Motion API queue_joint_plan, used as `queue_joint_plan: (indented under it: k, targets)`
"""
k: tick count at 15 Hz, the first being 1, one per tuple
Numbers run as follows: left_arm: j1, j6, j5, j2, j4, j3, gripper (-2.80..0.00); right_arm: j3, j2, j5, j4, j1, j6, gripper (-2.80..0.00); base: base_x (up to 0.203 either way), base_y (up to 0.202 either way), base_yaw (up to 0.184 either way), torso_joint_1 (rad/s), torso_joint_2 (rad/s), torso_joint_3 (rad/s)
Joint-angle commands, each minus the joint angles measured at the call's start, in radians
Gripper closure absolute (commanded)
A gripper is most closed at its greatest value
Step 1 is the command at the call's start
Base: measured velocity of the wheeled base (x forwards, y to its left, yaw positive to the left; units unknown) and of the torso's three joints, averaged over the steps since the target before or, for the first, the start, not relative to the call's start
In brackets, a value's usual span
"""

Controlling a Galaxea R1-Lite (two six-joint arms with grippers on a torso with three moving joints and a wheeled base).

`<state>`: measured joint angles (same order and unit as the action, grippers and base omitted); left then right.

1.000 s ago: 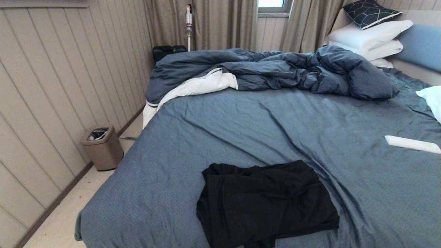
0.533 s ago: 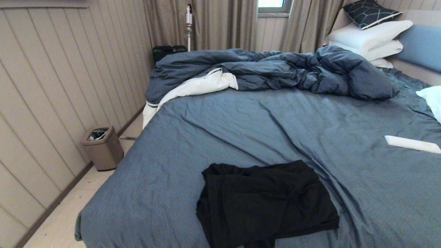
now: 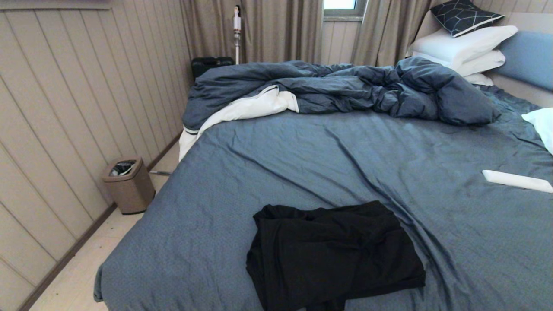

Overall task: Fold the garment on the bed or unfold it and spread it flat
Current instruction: Unford the black T-shirt

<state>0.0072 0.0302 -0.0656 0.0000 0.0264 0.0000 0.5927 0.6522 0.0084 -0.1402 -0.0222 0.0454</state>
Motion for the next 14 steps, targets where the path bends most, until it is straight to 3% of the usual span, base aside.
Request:
queue_joint_plan:
  k: [1, 3, 5, 8, 11, 12, 14]
  targets:
    - [0.0, 0.0, -0.002, 0.0, 0.001, 0.0, 0.0, 0.115, 0.228, -0.001, -0.013, -0.035, -0.011, 0.0, 0.0, 0.0, 0.0, 0.0, 0.0, 0.0]
    - [0.0, 0.002, -0.003, 0.0, 0.001, 0.0, 0.0, 0.275, 0.415, -0.001, -0.105, -0.087, -0.05, 0.0, 0.0, 0.0, 0.0, 0.0, 0.0, 0.0]
    - [0.0, 0.002, -0.003, 0.0, 0.001, 0.0, 0.0, 0.502, 0.592, -0.001, -0.28, -0.169, -0.107, 0.0, 0.0, 0.0, 0.0, 0.0, 0.0, 0.0]
    - [0.0, 0.0, -0.003, 0.0, 0.001, 0.0, 0.0, 0.817, 0.86, 0.0, -0.567, -0.359, -0.186, 0.0, 0.0, 0.0, 0.0, 0.0, 0.0, 0.0]
    - [0.0, -0.001, -0.003, 0.0, 0.001, 0.0, 0.0, 0.91, 1.018, -0.004, -0.686, -0.577, -0.218, 0.0, 0.0, 0.0, 0.0, 0.0, 0.0, 0.0]
    - [0.0, -0.001, -0.003, 0.0, 0.001, 0.0, 0.0, 0.918, 1.055, -0.005, -0.705, -0.63, -0.224, -2.8, 0.0, 0.0, 0.0, 0.0, 0.0, 0.0]
    - [0.0, -0.001, -0.003, 0.0, 0.001, 0.0, 0.0, 0.92, 1.097, -0.009, -0.717, -0.695, -0.221, -2.8, 0.0, 0.0, 0.0, 0.0, 0.0, 0.0]
